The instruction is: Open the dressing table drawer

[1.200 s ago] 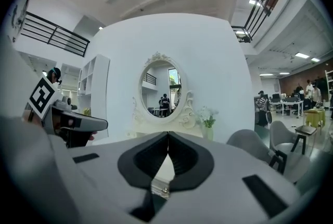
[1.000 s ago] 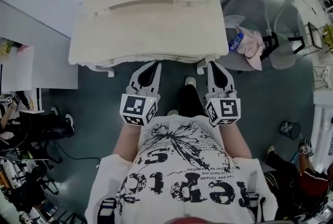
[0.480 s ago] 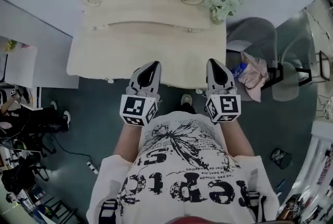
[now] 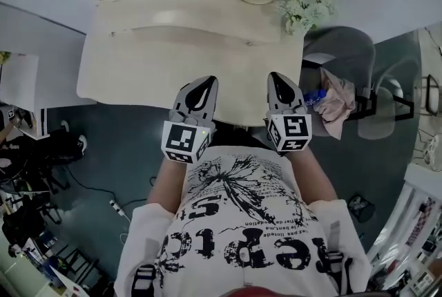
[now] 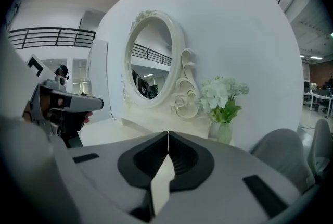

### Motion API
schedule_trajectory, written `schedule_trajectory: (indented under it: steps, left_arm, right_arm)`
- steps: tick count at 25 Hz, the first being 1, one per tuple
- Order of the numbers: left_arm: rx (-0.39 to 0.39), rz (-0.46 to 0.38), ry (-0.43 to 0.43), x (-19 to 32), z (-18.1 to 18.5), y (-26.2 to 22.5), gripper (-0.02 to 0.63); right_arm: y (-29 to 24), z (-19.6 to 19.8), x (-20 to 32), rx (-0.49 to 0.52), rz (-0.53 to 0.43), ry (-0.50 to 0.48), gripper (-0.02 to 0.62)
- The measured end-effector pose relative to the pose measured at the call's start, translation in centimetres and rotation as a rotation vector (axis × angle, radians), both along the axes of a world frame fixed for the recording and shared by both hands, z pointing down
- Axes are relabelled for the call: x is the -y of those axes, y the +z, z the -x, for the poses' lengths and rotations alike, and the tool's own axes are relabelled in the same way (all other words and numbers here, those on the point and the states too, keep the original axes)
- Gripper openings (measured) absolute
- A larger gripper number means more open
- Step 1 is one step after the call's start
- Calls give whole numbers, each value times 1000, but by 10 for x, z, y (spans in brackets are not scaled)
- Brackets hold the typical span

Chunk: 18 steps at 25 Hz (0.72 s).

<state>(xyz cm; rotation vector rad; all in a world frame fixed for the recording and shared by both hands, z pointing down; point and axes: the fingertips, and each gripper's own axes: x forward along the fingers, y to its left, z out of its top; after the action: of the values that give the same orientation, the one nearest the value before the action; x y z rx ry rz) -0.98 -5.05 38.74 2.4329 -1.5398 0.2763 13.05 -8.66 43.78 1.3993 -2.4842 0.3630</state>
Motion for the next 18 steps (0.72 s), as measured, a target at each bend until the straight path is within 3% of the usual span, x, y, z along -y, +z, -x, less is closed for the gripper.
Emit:
schedule_trajectory:
  steps: [16,17,18]
  left_arm:
    - [-4,87,123,70,56,59,18]
    - [1,91,130,73,59,62,18]
    - [2,97,136,75,62,65,18]
  right_arm:
    - [118,56,79,-95,188,99,21]
    - [122,59,84,-102,195,106,38]
    - [127,62,88,-106,204,112,105]
